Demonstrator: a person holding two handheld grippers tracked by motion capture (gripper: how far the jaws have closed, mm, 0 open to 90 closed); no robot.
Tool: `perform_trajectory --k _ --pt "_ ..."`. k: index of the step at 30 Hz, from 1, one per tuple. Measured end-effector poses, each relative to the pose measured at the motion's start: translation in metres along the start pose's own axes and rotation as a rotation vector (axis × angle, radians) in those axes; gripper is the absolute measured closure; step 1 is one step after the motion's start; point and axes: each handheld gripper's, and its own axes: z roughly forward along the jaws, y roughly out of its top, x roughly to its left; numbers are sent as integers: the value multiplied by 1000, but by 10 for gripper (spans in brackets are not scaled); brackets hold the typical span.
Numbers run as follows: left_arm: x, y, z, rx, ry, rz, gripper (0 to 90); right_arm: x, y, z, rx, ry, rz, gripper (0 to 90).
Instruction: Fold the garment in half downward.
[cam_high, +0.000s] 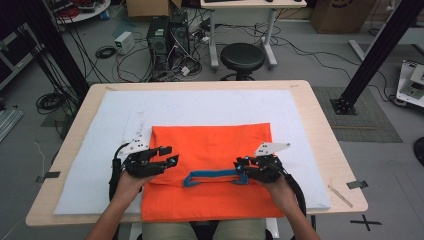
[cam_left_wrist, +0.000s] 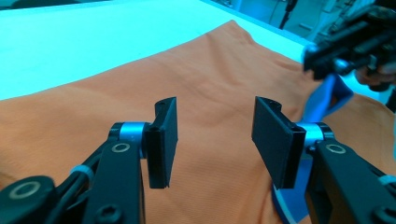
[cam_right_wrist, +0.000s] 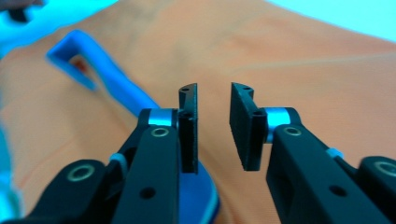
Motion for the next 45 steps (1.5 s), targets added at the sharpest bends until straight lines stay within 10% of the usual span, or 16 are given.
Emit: perform_trajectory --k 9,19,23,26,31,37,45 --pt "6 -2 -3 -8 35 -15 498 14 -22 0 120 163 -102 807" --pt "16 -11 -5 47 167 -41 430 20 -30 -5 154 186 -104 779" --pt "24 -14 -7 54 206 -66 409 4 -26 -22 -2 73 -1 601" --pt "30 -14 -7 66 259 -73 389 -15 -24 -36 -101 -152 103 480" --pt "48 -11 -2 88 329 -113 326 -56 -24 -42 -83 -367 235 458" --pt "71 -8 14 158 355 -197 291 -89 -8 -21 11 -421 306 423" --pt "68 -11 23 239 446 -137 392 -107 -9 3 140 -472 351 464"
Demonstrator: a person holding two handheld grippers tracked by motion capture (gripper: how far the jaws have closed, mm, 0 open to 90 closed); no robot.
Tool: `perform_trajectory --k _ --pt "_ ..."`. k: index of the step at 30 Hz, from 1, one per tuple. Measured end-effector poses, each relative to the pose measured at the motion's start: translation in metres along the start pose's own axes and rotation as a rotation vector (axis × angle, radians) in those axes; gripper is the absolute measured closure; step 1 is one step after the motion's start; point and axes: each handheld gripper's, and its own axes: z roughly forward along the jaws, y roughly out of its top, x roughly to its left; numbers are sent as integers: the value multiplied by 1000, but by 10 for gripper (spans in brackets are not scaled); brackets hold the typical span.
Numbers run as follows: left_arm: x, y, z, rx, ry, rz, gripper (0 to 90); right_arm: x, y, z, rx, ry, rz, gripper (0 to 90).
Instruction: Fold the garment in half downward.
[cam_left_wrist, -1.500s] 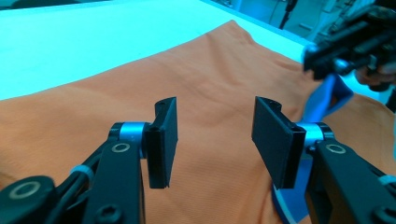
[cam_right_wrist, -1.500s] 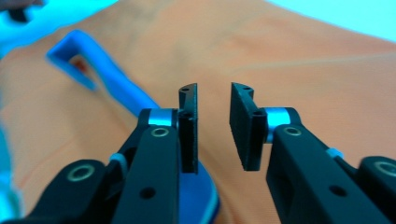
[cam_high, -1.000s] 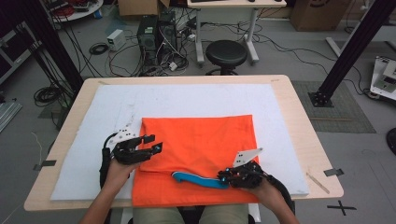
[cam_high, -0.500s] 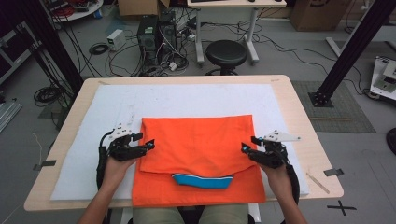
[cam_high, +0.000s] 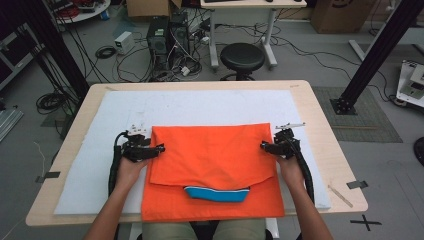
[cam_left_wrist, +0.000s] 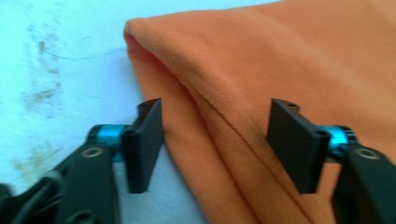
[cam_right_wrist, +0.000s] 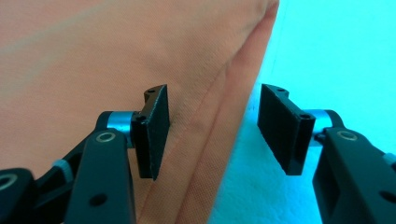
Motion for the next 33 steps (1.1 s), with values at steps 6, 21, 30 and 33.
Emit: perform_trajectory --k 6,21,30,33 --pt "-4 -2 -2 -13 -34 -10 742 0 -1 -2 5 95 -23 779" --pt "5 24 15 -114 -84 -95 819 -13 13 -1 -73 -2 -47 848" --pt "14 47 39 -165 -115 -112 818 -30 40 10 -127 -41 -14 847" --pt "18 46 47 -214 -117 -145 818 -33 51 17 -133 -64 -3 847"
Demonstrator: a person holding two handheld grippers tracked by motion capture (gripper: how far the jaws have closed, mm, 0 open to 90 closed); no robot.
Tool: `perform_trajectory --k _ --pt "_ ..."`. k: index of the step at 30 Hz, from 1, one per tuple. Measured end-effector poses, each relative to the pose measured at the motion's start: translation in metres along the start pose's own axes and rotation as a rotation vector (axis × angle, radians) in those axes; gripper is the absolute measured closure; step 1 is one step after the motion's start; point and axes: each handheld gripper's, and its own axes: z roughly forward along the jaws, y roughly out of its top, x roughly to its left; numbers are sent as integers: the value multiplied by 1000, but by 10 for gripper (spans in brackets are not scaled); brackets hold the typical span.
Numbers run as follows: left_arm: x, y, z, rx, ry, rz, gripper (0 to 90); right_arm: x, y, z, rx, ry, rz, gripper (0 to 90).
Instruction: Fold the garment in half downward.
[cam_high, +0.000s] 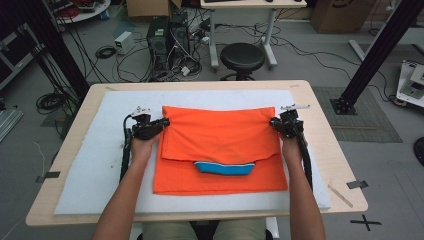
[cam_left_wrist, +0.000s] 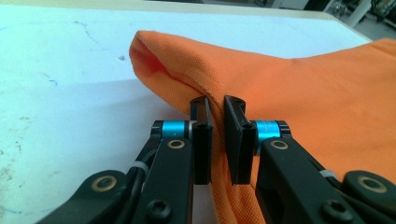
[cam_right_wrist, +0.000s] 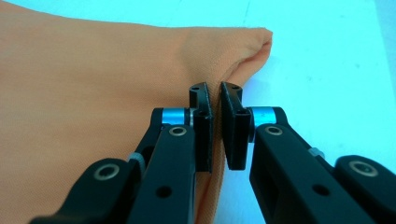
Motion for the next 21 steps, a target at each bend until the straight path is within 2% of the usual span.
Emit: perform_trajectory --k 2,6,7,9,10,11,12,13,14,17,18,21 --pt "4 -2 3 11 5 -29 818 0 4 4 -14 -4 -3 846" --pt "5 -1 2 -3 8 -27 809 2 5 13 -11 -37 6 845" --pt "3 -1 3 1 24 -19 790 4 4 16 -3 -44 0 842" --pt "3 -1 2 0 35 -14 708 7 2 18 9 -63 -7 817" --pt "3 -1 1 5 55 0 708 7 2 18 9 -63 -7 817" --pt "3 0 -2 16 59 -9 595 9 3 15 4 -75 -19 741" --pt "3 0 -2 16 59 -9 557 9 3 15 4 -75 -19 741" --pt "0 1 -9 23 57 7 538 9 3 8 -18 -77 -18 655" --pt "-3 1 -13 18 47 20 536 9 3 4 -31 -75 -14 633" --pt "-10 -1 -22 7 22 37 537 8 -1 -7 -52 -57 -17 588" --pt "-16 -6 -29 12 -4 49 537 9 -3 -11 -55 -45 -22 573" --pt "-23 -12 -36 29 -28 61 537 11 -9 -19 -68 -27 -29 552"
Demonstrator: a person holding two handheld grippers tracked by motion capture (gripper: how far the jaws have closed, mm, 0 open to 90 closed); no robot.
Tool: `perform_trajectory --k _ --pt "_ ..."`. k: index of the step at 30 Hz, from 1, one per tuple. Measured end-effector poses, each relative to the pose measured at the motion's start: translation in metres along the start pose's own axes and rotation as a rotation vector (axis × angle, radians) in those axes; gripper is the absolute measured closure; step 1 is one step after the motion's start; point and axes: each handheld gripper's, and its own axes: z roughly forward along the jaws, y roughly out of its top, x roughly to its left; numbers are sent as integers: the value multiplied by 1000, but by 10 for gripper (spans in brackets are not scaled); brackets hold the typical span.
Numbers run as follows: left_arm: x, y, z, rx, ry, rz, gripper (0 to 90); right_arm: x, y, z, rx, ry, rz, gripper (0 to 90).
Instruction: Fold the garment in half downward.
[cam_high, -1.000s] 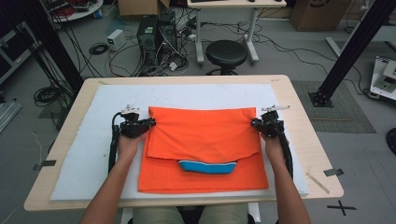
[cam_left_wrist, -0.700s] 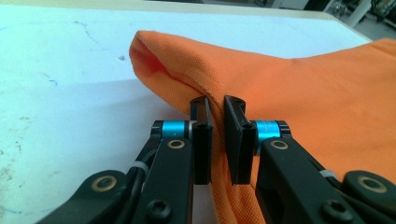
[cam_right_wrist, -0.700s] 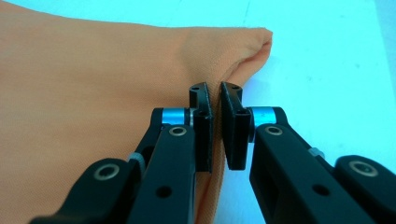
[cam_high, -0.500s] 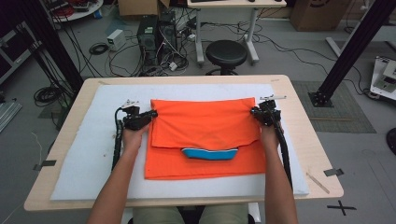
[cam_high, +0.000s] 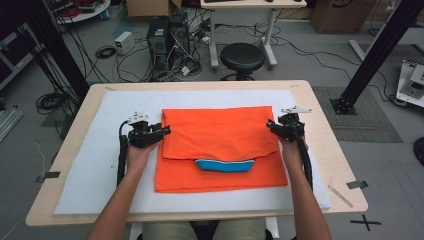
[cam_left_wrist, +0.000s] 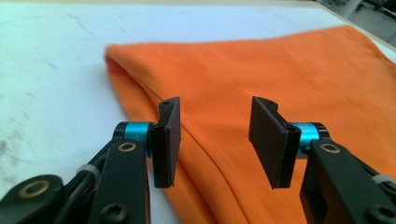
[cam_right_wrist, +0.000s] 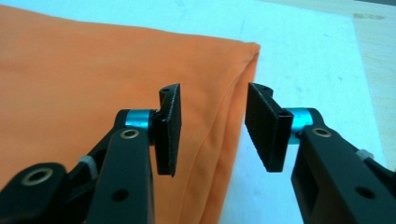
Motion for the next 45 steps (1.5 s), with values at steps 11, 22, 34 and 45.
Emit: perform_trajectory --k 11,22,34,45 --pt "-23 -22 -20 78 -44 65 540 16 -43 -36 -5 118 -32 518" --pt "-32 -38 -24 167 -18 123 545 19 -61 -44 67 126 -70 534" --pt "-43 -41 -26 140 31 226 857 22 -67 -40 94 116 -111 850" --pt "-40 -38 -46 51 -54 191 878 18 -63 -58 21 133 -103 858"
